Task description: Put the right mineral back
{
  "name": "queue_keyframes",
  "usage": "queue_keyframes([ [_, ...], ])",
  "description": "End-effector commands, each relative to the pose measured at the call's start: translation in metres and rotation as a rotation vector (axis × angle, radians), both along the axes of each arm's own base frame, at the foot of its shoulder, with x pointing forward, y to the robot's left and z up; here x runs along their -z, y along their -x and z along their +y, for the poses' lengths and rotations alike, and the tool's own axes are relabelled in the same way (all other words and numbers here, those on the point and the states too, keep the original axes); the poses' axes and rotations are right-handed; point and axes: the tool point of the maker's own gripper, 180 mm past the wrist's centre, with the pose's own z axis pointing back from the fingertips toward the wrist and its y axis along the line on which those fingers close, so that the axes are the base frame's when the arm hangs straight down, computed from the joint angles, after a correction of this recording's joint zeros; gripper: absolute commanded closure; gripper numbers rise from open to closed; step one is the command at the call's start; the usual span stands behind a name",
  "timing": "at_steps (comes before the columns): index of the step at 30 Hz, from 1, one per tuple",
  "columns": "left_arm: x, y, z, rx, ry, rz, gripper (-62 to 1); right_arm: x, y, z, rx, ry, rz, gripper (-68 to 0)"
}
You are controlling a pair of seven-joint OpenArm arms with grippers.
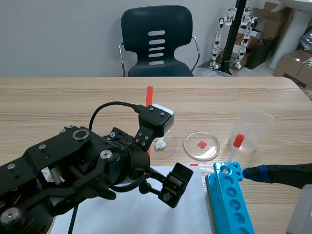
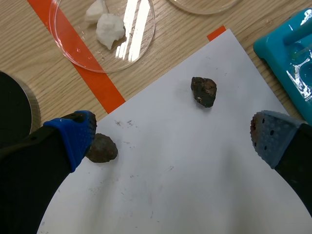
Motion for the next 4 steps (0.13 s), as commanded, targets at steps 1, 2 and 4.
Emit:
queue_keyframes([
  [1, -0.0108, -0.0064, -0.0062, -0.002, 0.029, -0.028, -62.3, -0.0121, -0.0045, 0.0043, -0.002, -0.027, -0.035, -56.9],
  [2, -0.0108, -0.0064, -0.0062, -0.002, 0.029, -0.028, -62.3, -0.0121, -0.0045, 0.0043, -0.002, -0.027, -0.035, -56.9],
  [4, -0.0108, -0.0064, -0.0062, -0.002, 0.029, -0.028, -62.3, -0.0121, -0.0045, 0.0043, -0.002, -0.027, -0.035, -56.9],
])
